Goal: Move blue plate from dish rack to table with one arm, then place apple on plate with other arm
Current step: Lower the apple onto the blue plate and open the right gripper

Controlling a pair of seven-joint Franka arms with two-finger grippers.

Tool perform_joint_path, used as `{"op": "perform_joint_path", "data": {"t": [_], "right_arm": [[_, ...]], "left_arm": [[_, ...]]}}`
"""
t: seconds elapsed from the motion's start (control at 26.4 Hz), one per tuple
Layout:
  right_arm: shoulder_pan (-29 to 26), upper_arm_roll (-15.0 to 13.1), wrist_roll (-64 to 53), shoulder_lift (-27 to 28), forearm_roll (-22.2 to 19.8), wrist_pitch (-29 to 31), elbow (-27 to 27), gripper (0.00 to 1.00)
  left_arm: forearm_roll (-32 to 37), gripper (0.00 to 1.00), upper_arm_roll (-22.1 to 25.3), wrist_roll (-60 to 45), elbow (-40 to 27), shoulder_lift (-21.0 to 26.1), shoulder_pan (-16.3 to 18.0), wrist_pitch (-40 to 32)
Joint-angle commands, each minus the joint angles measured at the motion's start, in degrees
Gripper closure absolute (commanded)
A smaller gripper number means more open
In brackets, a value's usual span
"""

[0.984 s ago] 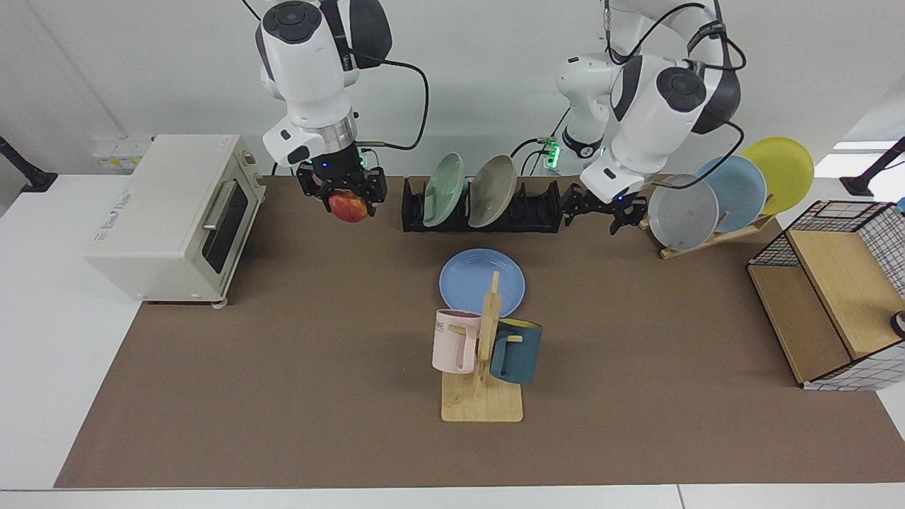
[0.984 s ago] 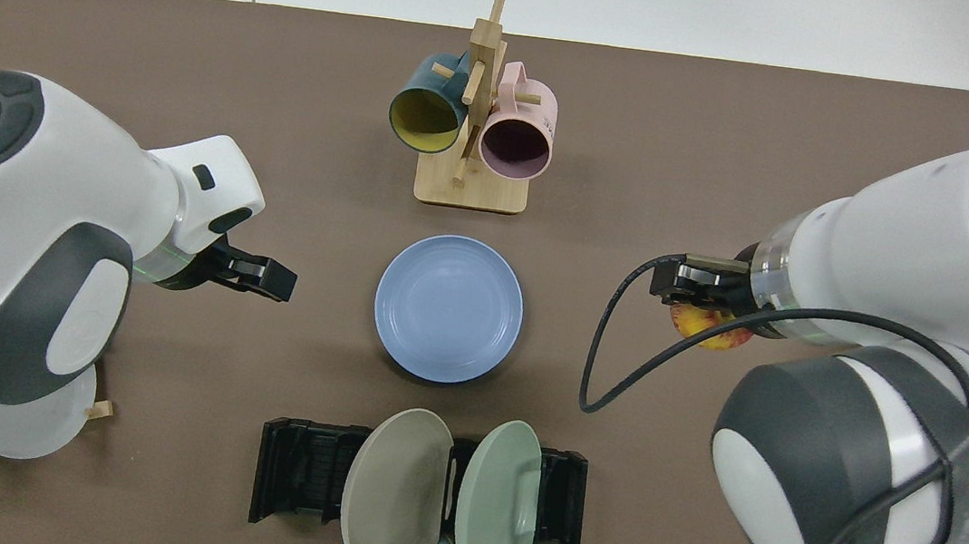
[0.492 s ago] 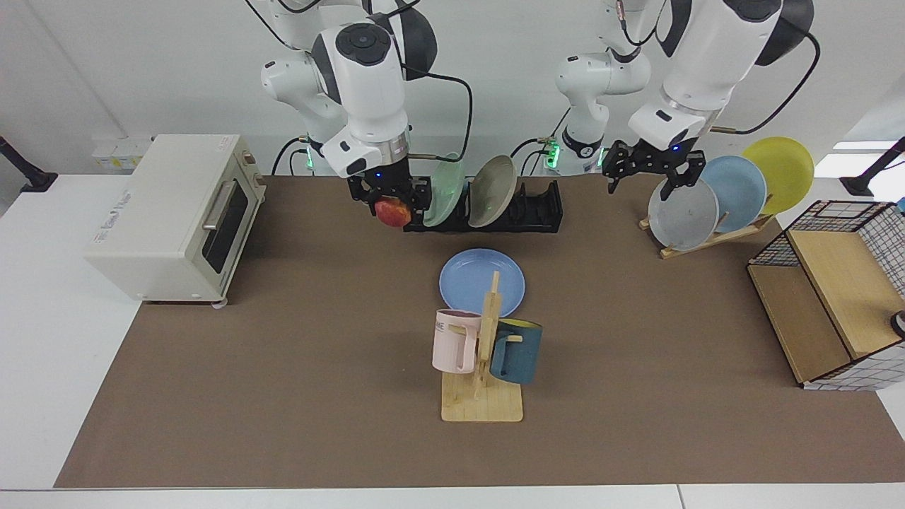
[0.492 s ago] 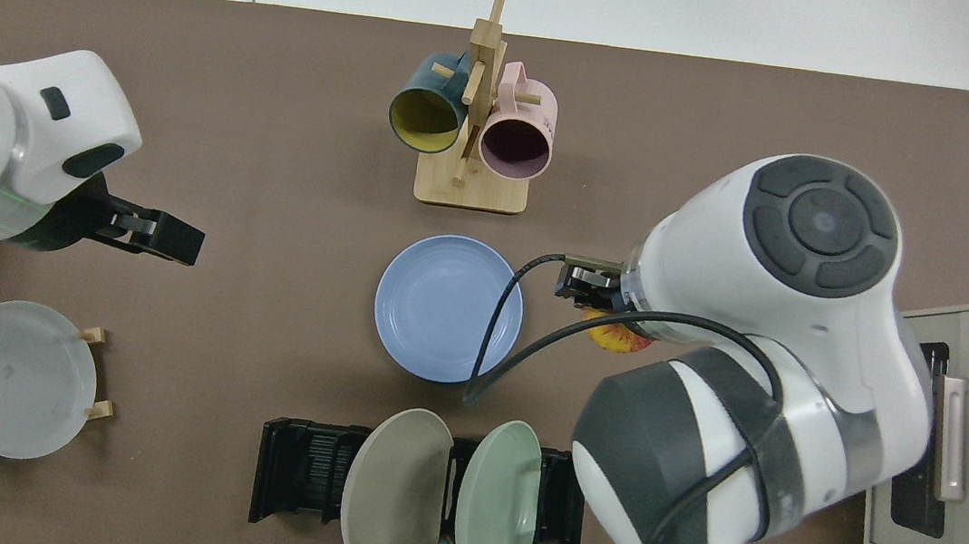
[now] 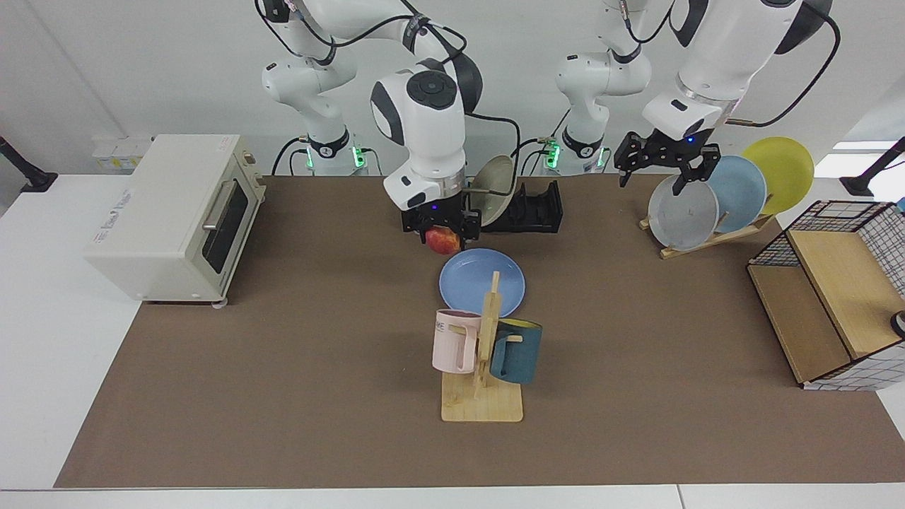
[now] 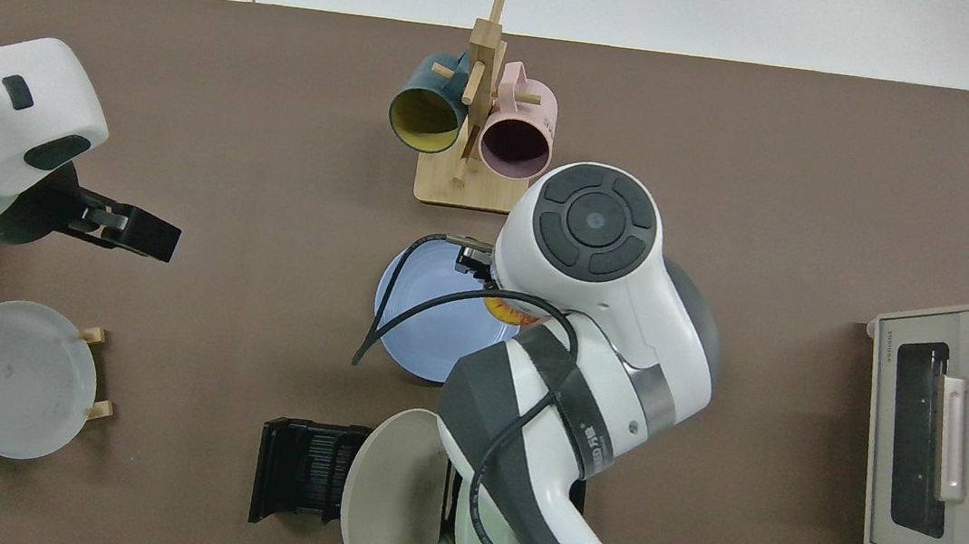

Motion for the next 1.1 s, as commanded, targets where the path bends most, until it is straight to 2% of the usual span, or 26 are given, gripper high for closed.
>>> {"op": "perform_joint_path", "data": {"t": [0.0, 0.26, 0.68, 0.83, 1.02, 1.06], "right_arm": [[2.1, -0.3, 4.0, 4.4, 0.6, 1.4, 2.0, 1.0], [4.2, -0.3, 8.0, 8.7, 0.9, 9.4, -0.6, 1.0], [4.9, -0.2, 9.5, 10.9, 1.4, 15.6, -6.0, 1.0], [5.5, -0.2, 10.2, 11.9, 3.6, 17.9, -6.4, 1.0], [6.6, -0.2, 10.1, 12.5, 3.8, 18.0, -6.3, 1.0], [6.6, -0.2, 10.1, 12.6, 3.9, 18.0, -6.3, 0.92]], "left_arm": [[1.0, 0.0, 0.7, 0.7, 0.2, -0.1, 0.4, -1.1], [0.9, 0.0, 0.7, 0.0, 0.2, -0.2, 1.1, -1.1], [1.0, 0.0, 0.6, -2.8, 0.4, -0.4, 2.2, -1.6], [0.8, 0.0, 0.7, -2.6, 0.5, -0.5, 2.1, -1.6], [0.9, 0.0, 1.0, -2.7, 0.5, -0.6, 2.3, -1.7], [0.9, 0.0, 1.1, -2.7, 0.5, -0.6, 2.3, -1.7]]}}
